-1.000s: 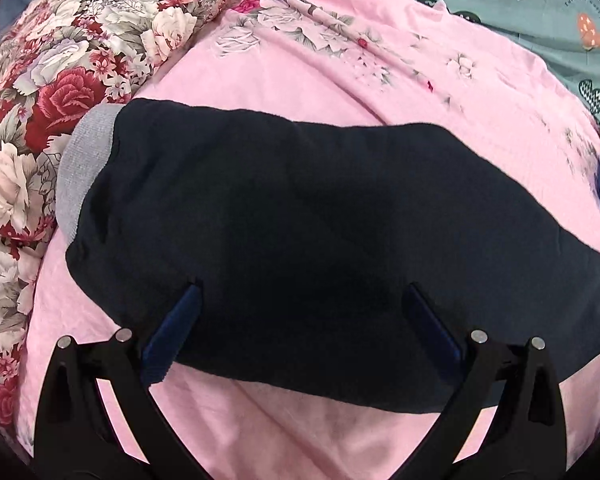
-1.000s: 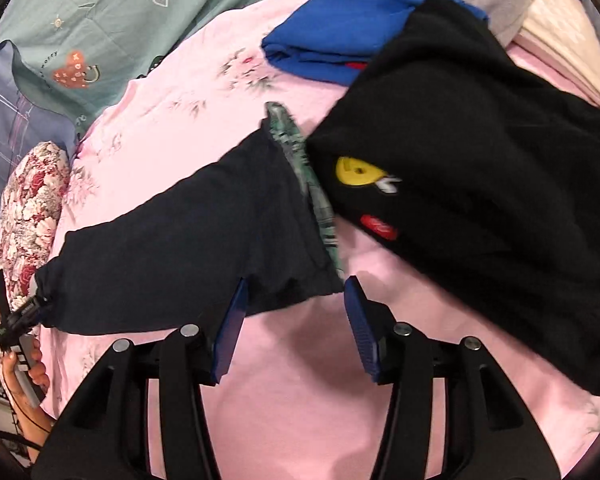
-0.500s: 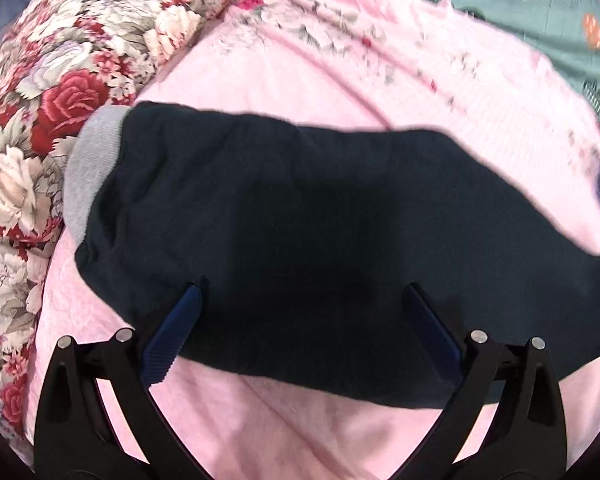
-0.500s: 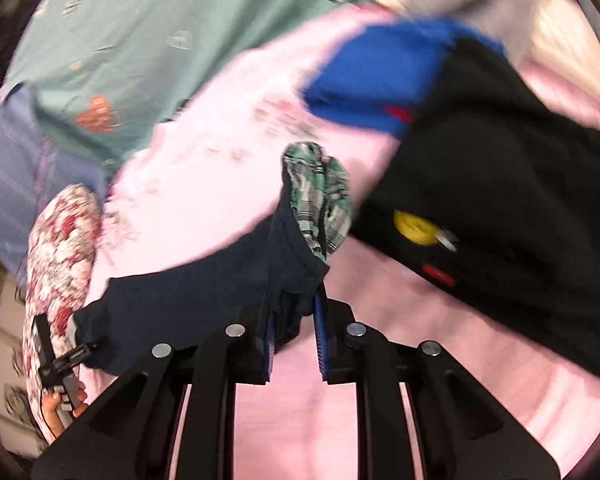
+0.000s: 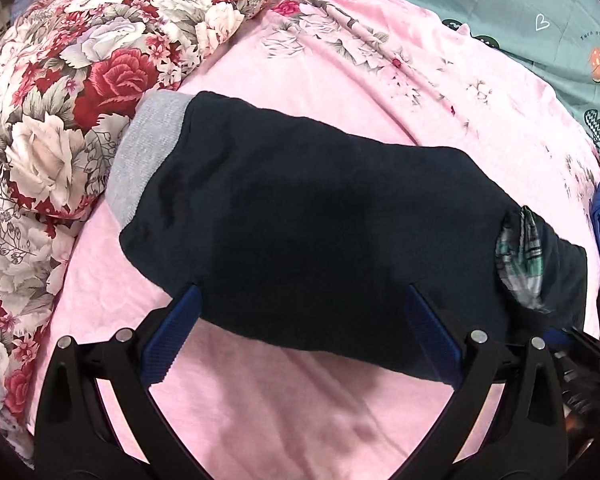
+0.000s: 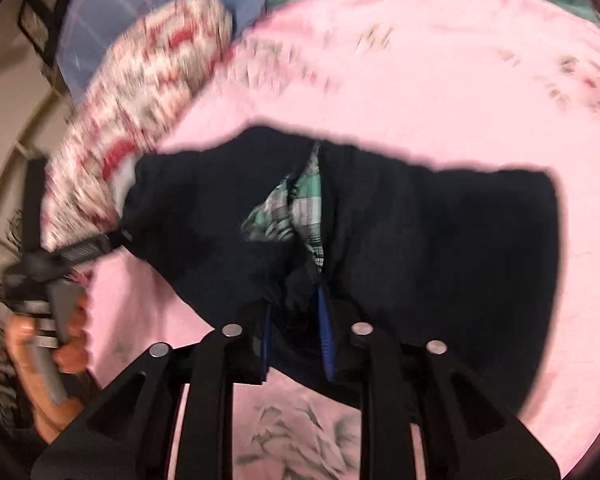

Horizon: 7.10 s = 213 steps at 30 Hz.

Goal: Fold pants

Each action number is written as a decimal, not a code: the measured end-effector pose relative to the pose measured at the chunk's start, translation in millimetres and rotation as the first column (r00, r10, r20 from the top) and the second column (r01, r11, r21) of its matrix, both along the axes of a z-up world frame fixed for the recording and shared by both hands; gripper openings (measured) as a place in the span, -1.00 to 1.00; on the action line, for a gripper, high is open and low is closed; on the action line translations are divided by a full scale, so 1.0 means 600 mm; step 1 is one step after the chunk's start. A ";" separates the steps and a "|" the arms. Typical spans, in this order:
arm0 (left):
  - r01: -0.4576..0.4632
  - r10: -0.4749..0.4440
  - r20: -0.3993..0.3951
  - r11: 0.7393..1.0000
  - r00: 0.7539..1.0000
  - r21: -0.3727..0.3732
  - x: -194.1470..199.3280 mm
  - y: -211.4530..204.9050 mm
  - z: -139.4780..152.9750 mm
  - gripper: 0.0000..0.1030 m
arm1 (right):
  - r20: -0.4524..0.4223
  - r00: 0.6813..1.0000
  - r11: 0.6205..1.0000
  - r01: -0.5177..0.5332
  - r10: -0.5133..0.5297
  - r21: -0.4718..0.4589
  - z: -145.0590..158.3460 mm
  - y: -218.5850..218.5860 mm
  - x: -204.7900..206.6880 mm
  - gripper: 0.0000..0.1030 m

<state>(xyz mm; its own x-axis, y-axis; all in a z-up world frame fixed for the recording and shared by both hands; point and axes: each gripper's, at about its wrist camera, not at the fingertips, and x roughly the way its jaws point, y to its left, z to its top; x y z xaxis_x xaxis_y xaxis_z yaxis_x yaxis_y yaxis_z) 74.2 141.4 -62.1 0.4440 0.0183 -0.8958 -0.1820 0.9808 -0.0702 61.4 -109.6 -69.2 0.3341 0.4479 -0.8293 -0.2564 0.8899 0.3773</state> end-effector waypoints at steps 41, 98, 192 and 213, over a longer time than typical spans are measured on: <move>0.238 -0.246 -0.137 0.969 0.960 -0.068 0.015 -0.188 -0.050 0.96 | 0.092 0.983 0.982 0.167 -0.158 -0.093 -0.012 -0.194 0.015 -0.03; -0.024 -0.003 -0.091 0.954 0.996 -0.297 0.161 0.110 -0.023 0.84 | 0.174 0.983 0.994 0.048 -0.065 0.101 0.006 -0.158 0.002 0.00; -0.021 0.022 0.069 1.000 0.997 -0.012 0.037 0.059 0.065 -0.60 | 0.179 0.965 0.975 0.168 -0.193 0.148 0.024 -0.200 -0.037 0.26; 0.498 -0.497 0.051 0.866 0.867 -0.036 -0.029 -0.272 0.071 0.94 | 0.156 0.964 0.964 0.183 -0.213 0.192 0.027 -0.220 -0.042 0.26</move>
<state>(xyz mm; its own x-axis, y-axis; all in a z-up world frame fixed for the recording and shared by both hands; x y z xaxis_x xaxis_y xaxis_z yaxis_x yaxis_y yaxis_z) 57.0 -22.1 -19.2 0.4175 -0.2554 -0.8721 0.3330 0.9359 -0.1147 36.1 -241.9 -52.8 0.5624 0.4903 -0.6658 -0.1570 0.8539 0.4962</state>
